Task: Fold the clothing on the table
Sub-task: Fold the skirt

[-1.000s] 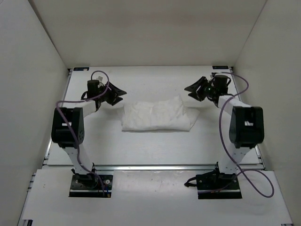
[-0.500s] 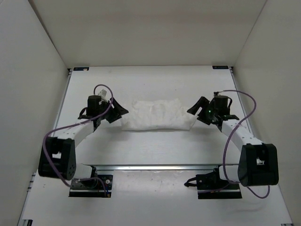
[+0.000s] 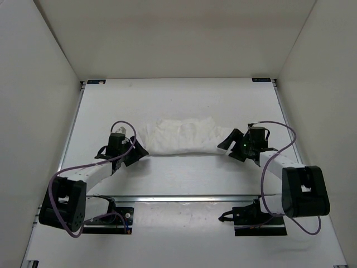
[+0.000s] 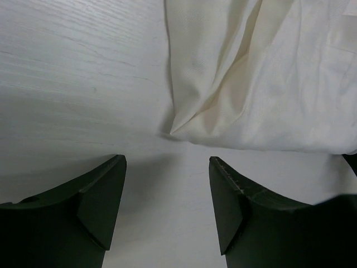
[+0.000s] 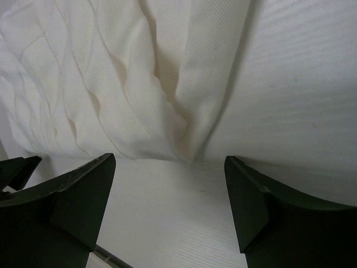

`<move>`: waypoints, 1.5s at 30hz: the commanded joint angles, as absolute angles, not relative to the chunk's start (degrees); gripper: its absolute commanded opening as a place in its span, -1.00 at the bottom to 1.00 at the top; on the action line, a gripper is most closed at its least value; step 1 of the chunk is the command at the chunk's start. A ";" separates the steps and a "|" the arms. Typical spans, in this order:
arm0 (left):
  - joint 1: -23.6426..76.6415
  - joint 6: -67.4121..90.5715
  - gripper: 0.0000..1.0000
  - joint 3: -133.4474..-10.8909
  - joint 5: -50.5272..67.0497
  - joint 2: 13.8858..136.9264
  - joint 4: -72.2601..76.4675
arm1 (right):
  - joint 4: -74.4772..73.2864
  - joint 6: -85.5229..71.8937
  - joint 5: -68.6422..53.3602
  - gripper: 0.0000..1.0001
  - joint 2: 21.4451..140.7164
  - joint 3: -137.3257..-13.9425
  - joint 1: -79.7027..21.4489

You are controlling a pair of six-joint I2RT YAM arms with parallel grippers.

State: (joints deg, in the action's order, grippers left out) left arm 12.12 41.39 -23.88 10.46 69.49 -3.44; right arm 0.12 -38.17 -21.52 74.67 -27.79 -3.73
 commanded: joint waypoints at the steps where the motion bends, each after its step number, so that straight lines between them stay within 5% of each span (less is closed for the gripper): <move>1: 14.59 42.71 0.44 -24.87 5.98 71.26 -0.61 | 4.22 -38.76 -22.66 0.52 79.44 -29.00 -4.30; 10: 17.66 45.00 0.33 -27.69 1.85 80.59 6.58 | 4.57 -39.82 -22.06 0.20 86.92 -33.30 -4.75; 12: 17.67 45.26 -0.07 -27.95 2.19 81.64 7.81 | 3.35 -39.20 -22.67 -0.21 87.63 -34.10 -4.40; 14: 17.75 44.92 -0.64 -28.82 3.16 82.35 8.00 | 3.34 -39.20 -23.90 -0.87 87.63 -34.54 -2.73; 15: 18.01 45.17 -0.79 -29.35 3.60 83.22 7.82 | 2.73 -38.94 -23.99 -1.00 86.15 -34.54 -2.29; 16: 18.63 45.26 -1.00 -29.44 3.86 83.49 8.34 | 1.33 -38.85 -24.08 -1.00 85.61 -35.06 -1.42; 27: 24.43 48.25 -1.00 -29.00 5.98 87.19 15.55 | -26.70 -22.33 -21.27 -1.00 84.89 -65.44 -10.44; 45: 21.54 47.99 -1.00 -29.09 8.17 88.68 18.63 | -29.09 -19.34 -24.86 -1.00 112.32 -94.13 -40.43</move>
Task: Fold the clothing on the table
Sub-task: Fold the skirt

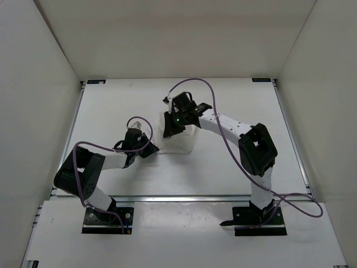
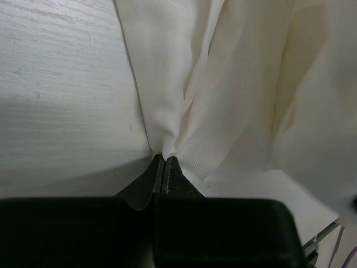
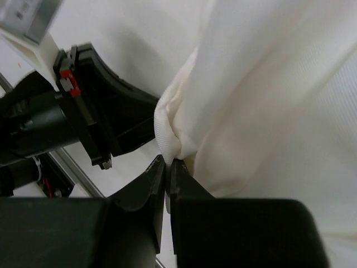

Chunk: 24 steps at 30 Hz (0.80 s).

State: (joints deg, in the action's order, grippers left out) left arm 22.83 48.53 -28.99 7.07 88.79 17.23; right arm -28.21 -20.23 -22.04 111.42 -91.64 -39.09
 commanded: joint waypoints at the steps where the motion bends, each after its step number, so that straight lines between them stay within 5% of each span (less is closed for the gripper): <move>1: 21.88 47.81 -1.00 -29.09 8.61 88.77 18.98 | -29.18 -19.77 -25.22 -1.00 113.37 -93.87 -41.04; 8: 20.74 47.63 -0.99 -28.48 10.20 88.33 19.16 | -32.07 -19.87 -33.39 -0.94 120.58 -96.58 -42.89; 10: 19.78 47.99 -0.76 -27.95 11.33 87.72 19.34 | -32.35 -18.73 -33.05 -0.60 119.80 -97.47 -43.51; 12: 19.43 48.86 -0.30 -26.81 12.30 86.49 19.68 | -31.12 -17.93 -31.73 -0.16 117.43 -96.34 -44.38; 16: 17.22 51.59 -0.03 -24.08 13.98 81.48 17.68 | -25.07 -18.72 -31.47 0.08 107.52 -91.17 -43.60; 22: 14.77 53.52 0.11 -22.51 12.57 69.90 9.68 | -10.04 -25.39 -35.15 0.19 93.80 -77.37 -36.67; 24: 13.89 55.19 0.12 -21.19 11.69 65.25 8.35 | -6.95 -26.89 -37.43 -0.09 93.08 -75.59 -34.46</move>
State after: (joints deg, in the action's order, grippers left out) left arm 15.05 52.93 -22.87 12.56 71.35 11.81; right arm -16.36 -23.31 -34.50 94.48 -78.32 -37.74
